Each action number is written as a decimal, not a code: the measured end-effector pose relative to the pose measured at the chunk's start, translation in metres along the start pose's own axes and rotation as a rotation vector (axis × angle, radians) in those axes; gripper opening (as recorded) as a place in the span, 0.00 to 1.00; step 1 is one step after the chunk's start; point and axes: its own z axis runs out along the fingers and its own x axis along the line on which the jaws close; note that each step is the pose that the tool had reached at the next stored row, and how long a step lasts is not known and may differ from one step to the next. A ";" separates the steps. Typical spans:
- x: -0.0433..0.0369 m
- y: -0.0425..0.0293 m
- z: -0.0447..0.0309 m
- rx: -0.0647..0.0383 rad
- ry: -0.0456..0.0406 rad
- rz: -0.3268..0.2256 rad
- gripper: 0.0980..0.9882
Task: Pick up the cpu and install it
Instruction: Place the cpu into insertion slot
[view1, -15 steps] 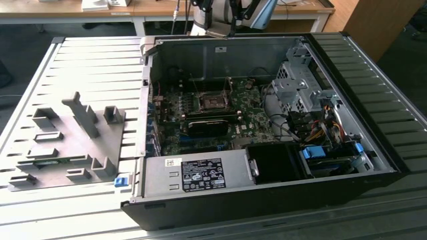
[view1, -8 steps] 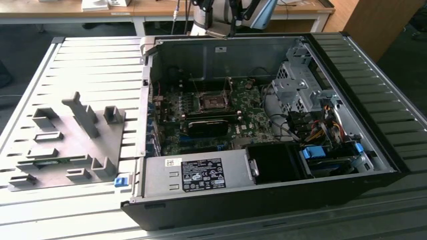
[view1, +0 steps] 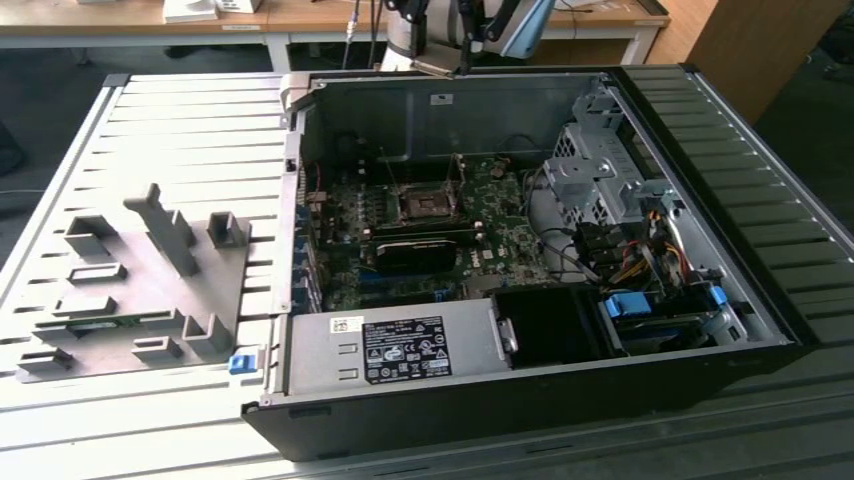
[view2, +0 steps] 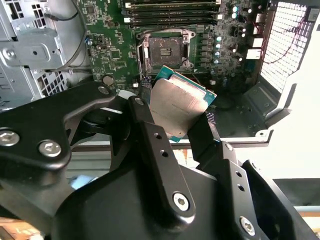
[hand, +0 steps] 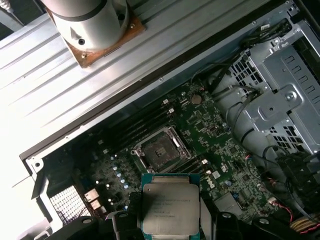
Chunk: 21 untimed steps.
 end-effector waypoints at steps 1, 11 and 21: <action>0.0000 0.0000 0.0000 0.000 -0.0005 0.008 0.50; 0.0000 0.0000 0.0001 -0.002 -0.0054 0.078 0.50; 0.0002 0.0003 0.0005 -0.004 -0.0140 0.201 0.50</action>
